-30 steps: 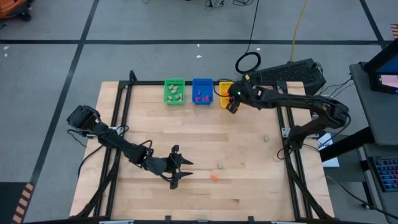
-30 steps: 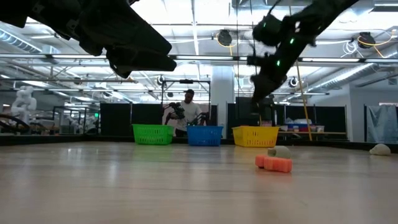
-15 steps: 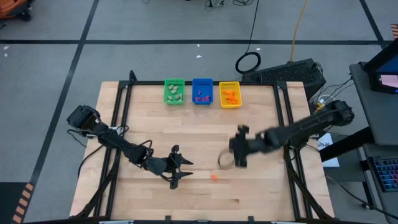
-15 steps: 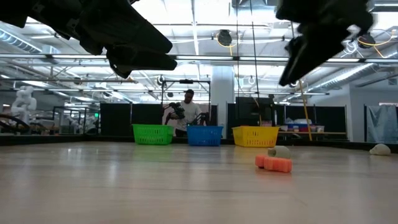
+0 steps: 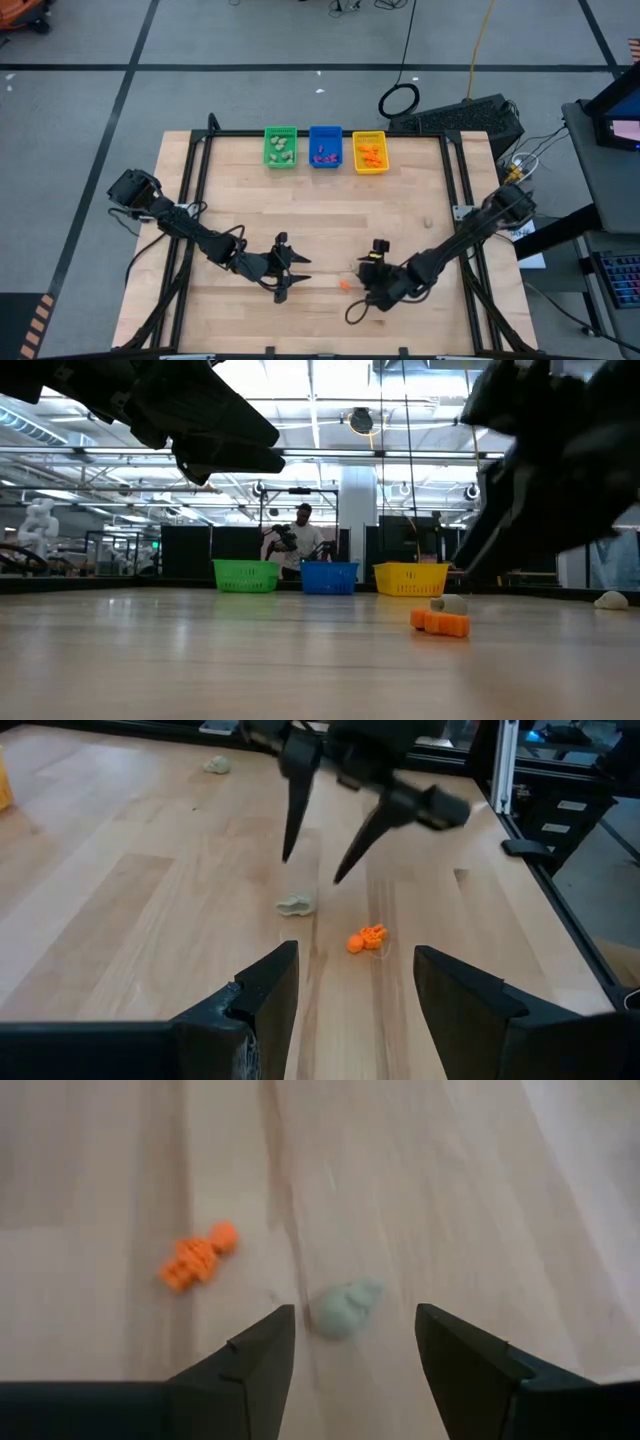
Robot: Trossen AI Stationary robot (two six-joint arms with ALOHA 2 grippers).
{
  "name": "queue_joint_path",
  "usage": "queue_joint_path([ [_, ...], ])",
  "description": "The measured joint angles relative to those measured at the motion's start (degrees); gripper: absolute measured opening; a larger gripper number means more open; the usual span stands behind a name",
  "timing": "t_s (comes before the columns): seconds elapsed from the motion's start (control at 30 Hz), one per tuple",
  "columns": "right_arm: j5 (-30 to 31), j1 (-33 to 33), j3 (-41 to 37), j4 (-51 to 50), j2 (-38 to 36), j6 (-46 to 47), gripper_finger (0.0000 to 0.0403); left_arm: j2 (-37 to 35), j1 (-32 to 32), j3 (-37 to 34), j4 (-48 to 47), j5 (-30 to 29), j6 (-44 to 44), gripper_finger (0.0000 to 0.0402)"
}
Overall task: Sort Halloween decoration
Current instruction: Put the gray skull toy into the green bin
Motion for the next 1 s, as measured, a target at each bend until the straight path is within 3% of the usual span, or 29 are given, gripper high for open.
queue_joint_path([
  [0.23,0.0,-0.06,0.0,0.51,4.41,2.72,0.0194,0.0,0.0,0.0,-0.02,-0.01,0.0,0.0199],
  [0.73,0.07,-4.0,0.08,9.93,6.08,-0.54,0.0194,0.0,0.0,0.0,-0.12,0.01,-0.01,0.0199],
  [1.0,0.03,-2.29,0.17,7.48,6.08,6.11,0.0194,0.0,0.0,0.0,-0.21,0.01,0.0,0.0199],
])
